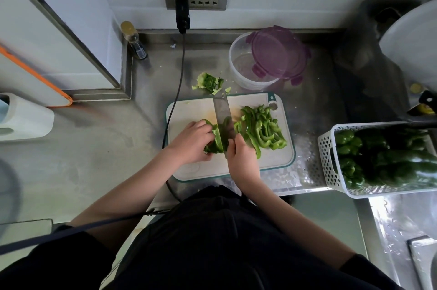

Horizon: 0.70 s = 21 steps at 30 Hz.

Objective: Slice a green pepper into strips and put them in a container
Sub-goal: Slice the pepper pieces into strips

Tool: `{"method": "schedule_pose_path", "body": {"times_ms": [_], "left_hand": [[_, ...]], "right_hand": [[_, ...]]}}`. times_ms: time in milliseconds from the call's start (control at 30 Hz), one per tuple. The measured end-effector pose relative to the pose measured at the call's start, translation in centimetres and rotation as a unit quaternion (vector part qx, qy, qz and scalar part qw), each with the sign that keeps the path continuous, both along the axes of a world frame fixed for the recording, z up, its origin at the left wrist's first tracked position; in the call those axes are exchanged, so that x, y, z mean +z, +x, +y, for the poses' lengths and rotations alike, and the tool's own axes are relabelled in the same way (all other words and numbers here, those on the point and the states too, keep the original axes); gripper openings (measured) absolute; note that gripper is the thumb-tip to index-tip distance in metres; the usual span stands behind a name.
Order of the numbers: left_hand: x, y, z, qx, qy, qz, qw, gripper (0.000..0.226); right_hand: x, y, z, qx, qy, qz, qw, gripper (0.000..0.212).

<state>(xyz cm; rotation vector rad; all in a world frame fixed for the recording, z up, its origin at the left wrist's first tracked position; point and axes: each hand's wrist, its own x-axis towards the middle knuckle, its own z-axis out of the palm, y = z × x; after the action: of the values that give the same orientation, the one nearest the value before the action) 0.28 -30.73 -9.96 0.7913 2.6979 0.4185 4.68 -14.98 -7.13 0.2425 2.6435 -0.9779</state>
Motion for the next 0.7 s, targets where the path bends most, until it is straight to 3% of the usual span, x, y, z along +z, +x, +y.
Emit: {"method": "schedule_pose_path", "body": {"times_ms": [700], "left_hand": [[-0.2,-0.8,0.5,-0.036,-0.060,-0.038,0.997,0.039]], "right_hand": [[-1.7,0.7,-1.2,0.019,0.027,-0.044,0.998,0.020]]}}
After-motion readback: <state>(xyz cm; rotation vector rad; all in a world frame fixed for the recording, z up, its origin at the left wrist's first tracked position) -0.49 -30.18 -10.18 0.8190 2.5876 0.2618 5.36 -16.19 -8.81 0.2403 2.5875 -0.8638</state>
